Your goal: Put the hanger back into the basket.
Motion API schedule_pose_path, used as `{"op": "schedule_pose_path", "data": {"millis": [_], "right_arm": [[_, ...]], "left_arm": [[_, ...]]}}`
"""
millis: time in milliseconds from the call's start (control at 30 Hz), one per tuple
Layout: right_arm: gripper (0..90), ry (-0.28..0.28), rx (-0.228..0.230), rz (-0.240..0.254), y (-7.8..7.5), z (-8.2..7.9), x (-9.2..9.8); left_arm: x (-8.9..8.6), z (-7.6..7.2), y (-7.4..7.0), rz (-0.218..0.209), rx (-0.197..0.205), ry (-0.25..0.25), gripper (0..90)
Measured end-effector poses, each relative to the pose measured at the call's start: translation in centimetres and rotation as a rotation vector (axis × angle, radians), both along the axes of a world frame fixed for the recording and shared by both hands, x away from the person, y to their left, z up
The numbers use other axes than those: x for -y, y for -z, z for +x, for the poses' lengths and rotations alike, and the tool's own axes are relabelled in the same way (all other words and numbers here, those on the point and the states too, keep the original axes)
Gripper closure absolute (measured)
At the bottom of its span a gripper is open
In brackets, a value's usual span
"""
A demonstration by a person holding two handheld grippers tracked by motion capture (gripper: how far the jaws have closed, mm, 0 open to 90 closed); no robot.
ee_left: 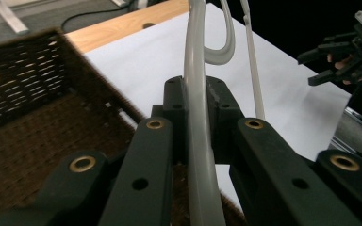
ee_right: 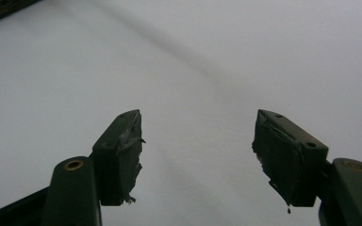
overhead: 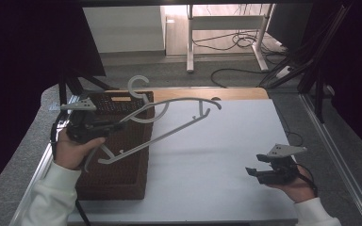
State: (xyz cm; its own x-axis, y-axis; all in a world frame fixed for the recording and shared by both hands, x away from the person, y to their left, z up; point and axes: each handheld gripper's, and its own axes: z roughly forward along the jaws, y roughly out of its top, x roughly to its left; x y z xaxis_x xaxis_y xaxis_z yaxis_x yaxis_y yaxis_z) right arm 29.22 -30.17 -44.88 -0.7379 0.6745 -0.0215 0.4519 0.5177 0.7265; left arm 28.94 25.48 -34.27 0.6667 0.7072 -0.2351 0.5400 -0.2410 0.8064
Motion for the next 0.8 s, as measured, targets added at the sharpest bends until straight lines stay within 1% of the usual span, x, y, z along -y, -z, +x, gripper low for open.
{"op": "schedule_pose_path", "data": {"millis": [67, 233, 267, 300, 367, 533, 800], "right_arm": [[33.2, 0.008, 0.000, -0.003, 0.1, 0.1, 0.0], [32.8, 0.020, -0.003, -0.005, 0.2, 0.2, 0.1], [32.7, 0.021, -0.003, -0.006, 0.2, 0.3, 0.1], [32.7, 0.021, -0.003, -0.006, 0.2, 0.3, 0.1], [32.5, 0.024, -0.005, -0.011, 0.3, 0.3, 0.0], [32.3, 0.028, -0.006, -0.011, 0.4, 0.4, 0.0], [32.3, 0.043, 0.006, 0.003, 0.1, 0.4, 0.2]], "left_arm": [[-0.8, -0.2, 0.2, -0.002, -0.001, -0.016, 81.2], [-2.9, -0.9, 0.9, 0.002, 0.006, -0.081, 81.2], [-3.8, -1.1, 1.1, -0.001, 0.008, -0.108, 81.2], [-3.8, -1.1, 1.1, -0.001, 0.008, -0.108, 81.2], [-4.7, -1.4, 1.3, -0.010, 0.004, -0.139, 81.2], [-6.4, -2.0, 1.8, 0.001, 0.010, -0.198, 81.2], [-8.9, -3.2, 2.8, -0.003, 0.010, -0.270, 81.2]]}}
